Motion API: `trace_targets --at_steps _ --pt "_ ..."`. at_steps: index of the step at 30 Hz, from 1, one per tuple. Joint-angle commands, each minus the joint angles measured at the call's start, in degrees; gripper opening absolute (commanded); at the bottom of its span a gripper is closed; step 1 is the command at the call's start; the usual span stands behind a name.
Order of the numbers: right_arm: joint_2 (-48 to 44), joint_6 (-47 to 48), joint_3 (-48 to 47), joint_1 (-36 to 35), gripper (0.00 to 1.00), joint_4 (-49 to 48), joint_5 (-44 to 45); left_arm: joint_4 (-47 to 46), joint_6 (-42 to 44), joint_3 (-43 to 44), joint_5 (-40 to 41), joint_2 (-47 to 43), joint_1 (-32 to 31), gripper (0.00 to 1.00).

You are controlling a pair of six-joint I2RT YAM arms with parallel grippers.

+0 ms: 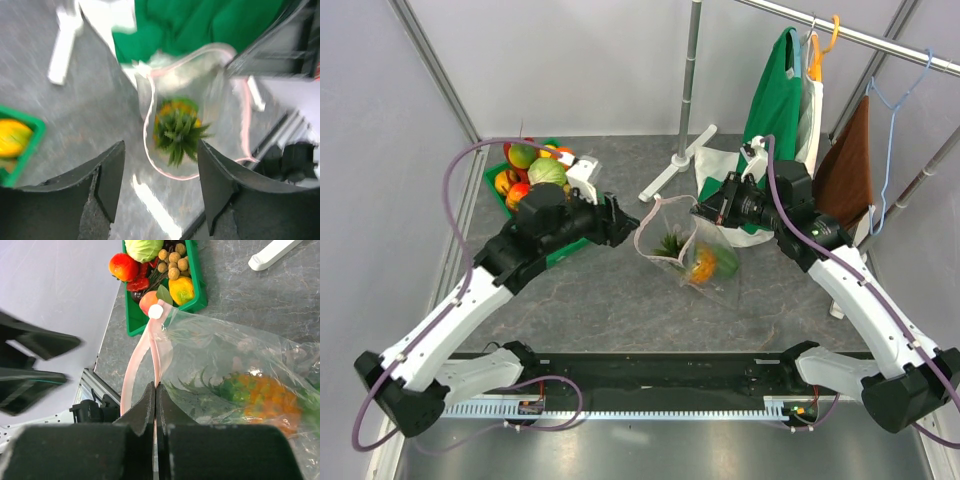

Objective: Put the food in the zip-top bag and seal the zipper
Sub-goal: Place the fake fruit in the zipper food storage bag, then adjust the zipper food storage bag at the center of the board.

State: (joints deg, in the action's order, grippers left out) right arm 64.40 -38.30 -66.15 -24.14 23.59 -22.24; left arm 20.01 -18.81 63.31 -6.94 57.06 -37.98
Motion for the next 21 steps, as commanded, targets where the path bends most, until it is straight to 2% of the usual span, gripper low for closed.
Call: trace_targets --at_steps 1,4,7,8,11,13,17,21 --pt "-1.82 0.16 -3.19 0.32 0.00 -2.68 -0.61 6.17 -3.16 2.17 -5.89 6.21 0.10 0.68" --pt "-2.26 0.51 -3.11 0.32 0.00 -2.68 -0.70 7.50 -4.22 1.91 -7.38 7.89 0.10 0.68" --pt "-2.79 0.77 -2.49 0.24 0.00 -2.76 -0.79 7.76 -5.01 2.17 -10.37 10.43 0.01 0.62" --pt "-3.14 1.04 -2.41 0.41 0.00 -2.68 -0.96 8.11 -5.01 2.78 -11.16 11.14 0.01 0.48" --pt "-4.28 2.35 -3.01 0.32 0.00 -1.98 -1.49 9.52 -2.39 6.98 -18.70 11.85 0.01 0.15" --pt "-4.98 3.84 -3.54 0.32 0.00 -0.49 -1.32 8.21 -1.94 8.49 -21.62 10.71 0.01 0.02" --pt "-6.83 4.64 -2.68 0.23 0.00 0.93 -0.96 11.63 -0.27 12.62 -24.87 12.89 0.62 0.02" --pt "-5.78 3.76 -1.26 0.06 0.00 0.75 -0.87 11.81 -1.67 11.22 -27.94 13.78 1.58 0.02"
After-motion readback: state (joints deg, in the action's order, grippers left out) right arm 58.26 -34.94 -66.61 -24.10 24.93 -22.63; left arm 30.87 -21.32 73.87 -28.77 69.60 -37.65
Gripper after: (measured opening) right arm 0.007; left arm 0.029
